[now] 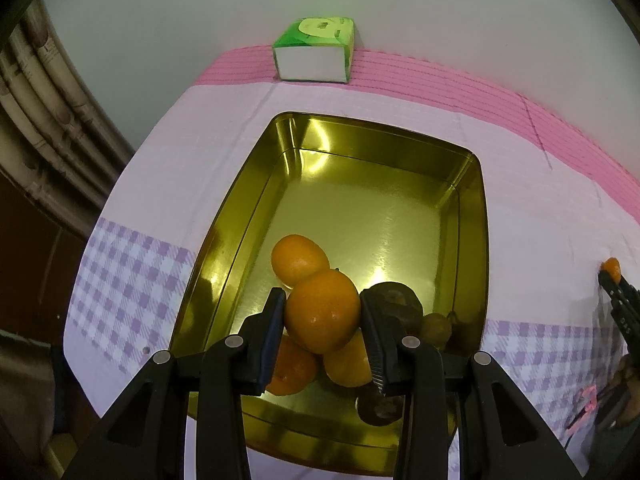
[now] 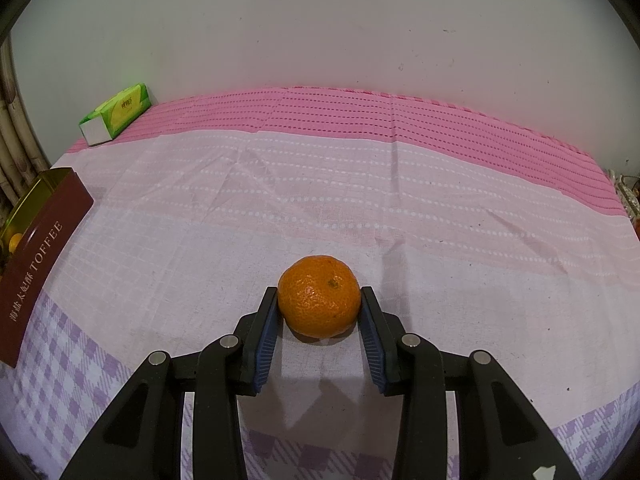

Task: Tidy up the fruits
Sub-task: 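Carry the yellow orange over the tin tray with the left tool, then open the left tool to release the yellow orange into the tray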

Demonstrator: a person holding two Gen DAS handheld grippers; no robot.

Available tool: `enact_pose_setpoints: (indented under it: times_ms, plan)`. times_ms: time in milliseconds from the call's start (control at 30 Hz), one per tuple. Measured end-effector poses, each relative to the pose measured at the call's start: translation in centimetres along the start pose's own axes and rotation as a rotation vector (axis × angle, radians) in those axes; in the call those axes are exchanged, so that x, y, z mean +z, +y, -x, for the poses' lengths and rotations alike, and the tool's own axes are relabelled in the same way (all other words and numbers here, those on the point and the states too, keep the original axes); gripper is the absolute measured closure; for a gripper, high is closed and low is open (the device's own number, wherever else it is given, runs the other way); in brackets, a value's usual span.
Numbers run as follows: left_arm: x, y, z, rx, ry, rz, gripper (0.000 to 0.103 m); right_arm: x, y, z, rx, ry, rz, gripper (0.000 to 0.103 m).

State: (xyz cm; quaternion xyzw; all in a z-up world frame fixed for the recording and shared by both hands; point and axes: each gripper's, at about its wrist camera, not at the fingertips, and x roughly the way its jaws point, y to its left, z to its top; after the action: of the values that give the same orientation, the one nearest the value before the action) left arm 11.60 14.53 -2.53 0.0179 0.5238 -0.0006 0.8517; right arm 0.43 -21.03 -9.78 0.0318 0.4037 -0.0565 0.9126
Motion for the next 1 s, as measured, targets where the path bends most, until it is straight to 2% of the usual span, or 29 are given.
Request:
enact_pose_setpoints:
  times_ms: [1000]
  plan:
    - [0.01, 0.69, -0.7, 0.014, 0.024, 0.007, 0.063, 0.09, -0.03, -0.04, -0.004, 0.001, 0.003, 0.067]
